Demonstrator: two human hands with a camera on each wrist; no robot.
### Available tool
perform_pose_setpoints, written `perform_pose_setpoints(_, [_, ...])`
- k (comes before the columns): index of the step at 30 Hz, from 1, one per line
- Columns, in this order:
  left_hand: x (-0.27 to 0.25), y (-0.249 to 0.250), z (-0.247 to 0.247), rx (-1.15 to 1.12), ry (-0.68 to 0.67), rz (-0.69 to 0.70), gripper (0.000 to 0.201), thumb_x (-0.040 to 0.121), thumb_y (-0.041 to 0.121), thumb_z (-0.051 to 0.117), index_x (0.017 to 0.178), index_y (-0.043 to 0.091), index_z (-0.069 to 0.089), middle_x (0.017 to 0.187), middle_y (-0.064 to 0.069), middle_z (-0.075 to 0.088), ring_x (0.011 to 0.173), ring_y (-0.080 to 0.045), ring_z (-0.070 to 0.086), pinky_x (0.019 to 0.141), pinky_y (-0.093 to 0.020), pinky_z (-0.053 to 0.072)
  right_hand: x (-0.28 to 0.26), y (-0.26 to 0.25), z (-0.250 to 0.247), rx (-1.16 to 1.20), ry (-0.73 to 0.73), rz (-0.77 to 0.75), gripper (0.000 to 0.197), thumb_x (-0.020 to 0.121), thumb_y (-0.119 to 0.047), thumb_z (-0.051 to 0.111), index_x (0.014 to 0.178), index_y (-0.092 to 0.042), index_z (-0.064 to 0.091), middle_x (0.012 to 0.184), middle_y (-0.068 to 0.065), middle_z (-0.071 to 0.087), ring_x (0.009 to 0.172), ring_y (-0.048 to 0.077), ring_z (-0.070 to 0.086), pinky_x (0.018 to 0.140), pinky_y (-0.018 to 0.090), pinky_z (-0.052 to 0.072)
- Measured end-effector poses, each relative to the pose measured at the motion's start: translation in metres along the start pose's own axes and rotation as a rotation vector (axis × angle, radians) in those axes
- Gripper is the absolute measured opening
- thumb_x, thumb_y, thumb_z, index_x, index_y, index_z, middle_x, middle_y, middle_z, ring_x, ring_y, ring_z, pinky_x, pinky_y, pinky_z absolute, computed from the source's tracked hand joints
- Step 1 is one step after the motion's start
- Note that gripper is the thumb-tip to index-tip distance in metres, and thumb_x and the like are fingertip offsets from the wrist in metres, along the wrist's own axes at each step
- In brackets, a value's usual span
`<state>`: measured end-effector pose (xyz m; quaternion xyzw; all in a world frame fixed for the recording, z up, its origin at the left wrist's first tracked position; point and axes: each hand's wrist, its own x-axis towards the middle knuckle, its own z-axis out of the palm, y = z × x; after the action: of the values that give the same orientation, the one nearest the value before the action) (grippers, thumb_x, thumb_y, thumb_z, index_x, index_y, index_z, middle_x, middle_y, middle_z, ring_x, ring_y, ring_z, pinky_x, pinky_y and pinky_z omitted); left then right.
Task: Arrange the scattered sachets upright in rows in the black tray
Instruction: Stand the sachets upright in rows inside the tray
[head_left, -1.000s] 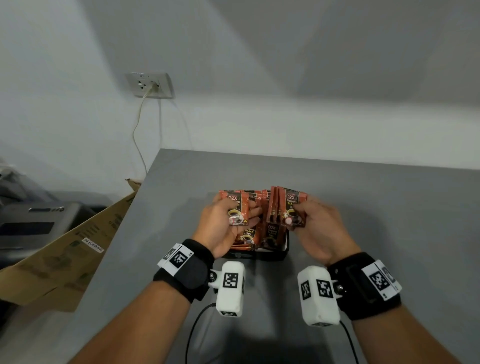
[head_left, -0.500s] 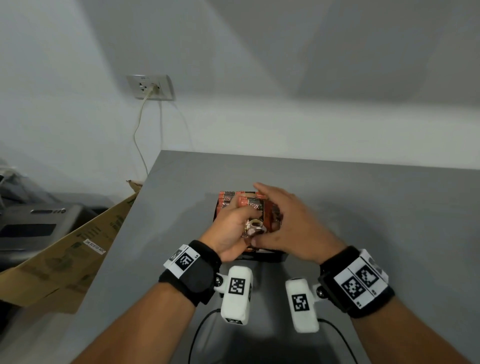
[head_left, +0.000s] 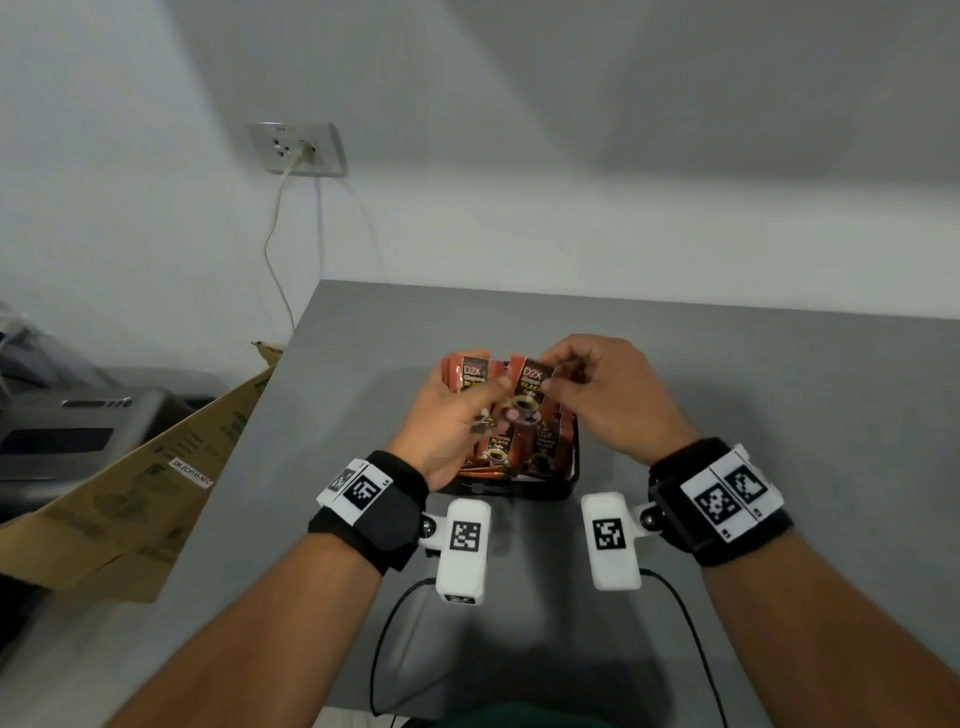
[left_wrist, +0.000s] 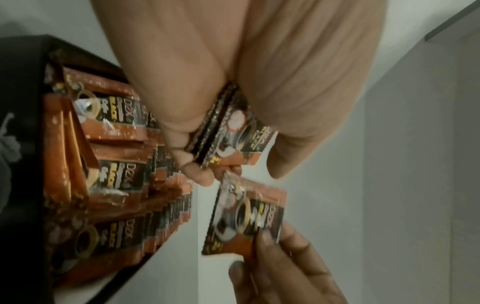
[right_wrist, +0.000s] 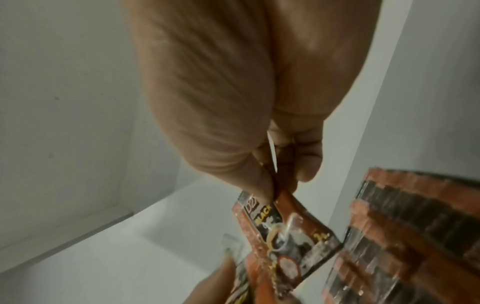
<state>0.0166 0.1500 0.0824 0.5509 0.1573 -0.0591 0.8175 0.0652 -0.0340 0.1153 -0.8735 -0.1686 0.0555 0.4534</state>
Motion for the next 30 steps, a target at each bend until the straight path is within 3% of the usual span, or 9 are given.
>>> perform_pose_setpoints(2, [0.002,0.001,-0.008,0.014,0.085,0.008,0.043,0.085,0.011,0.07,0.124,0.008,0.051,0.099,-0.015,0.066,0.084,-0.022,0.063,0.068,-0.033,0.053,0.001,0.01,-0.004,-0.054,0.005,0.02,0.016,0.086,-0.01,0.075,0.086,-0.026,0.071,0.084,-0.009,0.07,0.08,0.008,0.066,0.075,0.022,0.054])
perform_pose_setpoints(5, [0.003,0.001,-0.019,0.097,0.134,0.02,0.029,0.087,0.005,0.062,0.114,0.009,0.05,0.086,-0.012,0.061,0.073,-0.021,0.055,0.067,-0.035,0.049,0.001,0.029,0.002,-0.188,-0.125,0.057,0.021,0.086,-0.006,0.073,0.088,-0.026,0.068,0.086,-0.009,0.068,0.082,0.011,0.065,0.073,0.02,0.052])
perform_pose_setpoints(8, [0.003,0.0,-0.021,0.218,0.129,0.015,0.027,0.091,0.003,0.062,0.116,0.005,0.052,0.092,-0.014,0.063,0.075,-0.025,0.056,0.068,-0.036,0.051,0.0,0.044,0.016,-0.277,-0.276,0.094,0.021,0.089,-0.006,0.069,0.091,-0.025,0.064,0.084,-0.014,0.061,0.082,0.009,0.061,0.068,0.017,0.045])
perform_pose_setpoints(12, [0.0,-0.005,-0.023,0.318,0.142,0.017,0.032,0.091,0.003,0.064,0.121,0.011,0.055,0.102,-0.017,0.07,0.082,-0.023,0.066,0.071,-0.036,0.058,0.001,0.056,0.027,-0.422,-0.339,0.115,0.021,0.091,-0.005,0.062,0.101,-0.023,0.065,0.092,-0.009,0.061,0.091,0.016,0.063,0.081,0.029,0.052])
perform_pose_setpoints(16, [-0.001,-0.008,-0.022,0.356,0.12,0.001,0.032,0.09,0.002,0.064,0.119,0.014,0.057,0.111,-0.027,0.069,0.086,-0.03,0.065,0.088,-0.057,0.055,-0.003,0.058,0.034,-0.542,-0.305,0.065,0.026,0.084,-0.01,0.063,0.107,-0.021,0.067,0.099,-0.001,0.066,0.093,0.021,0.062,0.086,0.039,0.054])
perform_pose_setpoints(21, [-0.002,-0.009,-0.021,0.41,0.105,0.002,0.027,0.093,0.0,0.061,0.114,0.016,0.058,0.092,-0.014,0.066,0.08,-0.025,0.062,0.075,-0.041,0.057,-0.004,0.066,0.04,-0.639,-0.24,-0.024,0.033,0.08,-0.016,0.072,0.112,-0.024,0.064,0.109,-0.004,0.063,0.103,0.018,0.054,0.093,0.033,0.044])
perform_pose_setpoints(23, [-0.002,-0.01,-0.021,0.418,0.116,-0.006,0.029,0.092,0.0,0.061,0.116,0.015,0.057,0.091,-0.016,0.066,0.077,-0.023,0.063,0.071,-0.037,0.057,-0.004,0.068,0.041,-0.659,-0.229,-0.069,0.04,0.081,-0.015,0.071,0.119,-0.024,0.062,0.115,-0.004,0.061,0.108,0.018,0.052,0.096,0.033,0.041])
perform_pose_setpoints(26, [-0.003,-0.01,-0.02,0.381,0.113,-0.038,0.032,0.09,-0.003,0.057,0.112,0.02,0.059,0.099,-0.019,0.069,0.089,-0.028,0.066,0.085,-0.048,0.057,-0.005,0.071,0.043,-0.683,-0.219,-0.107,0.046,0.082,-0.016,0.068,0.127,-0.025,0.062,0.121,-0.004,0.059,0.115,0.021,0.049,0.102,0.038,0.039])
perform_pose_setpoints(30, [-0.002,-0.009,-0.02,0.346,0.099,-0.078,0.038,0.09,-0.008,0.048,0.113,0.02,0.059,0.105,-0.016,0.071,0.095,-0.027,0.069,0.089,-0.049,0.056,-0.007,0.077,0.043,-0.686,-0.215,-0.107,0.049,0.085,-0.022,0.066,0.132,-0.027,0.059,0.128,-0.005,0.058,0.119,0.02,0.047,0.106,0.04,0.039])
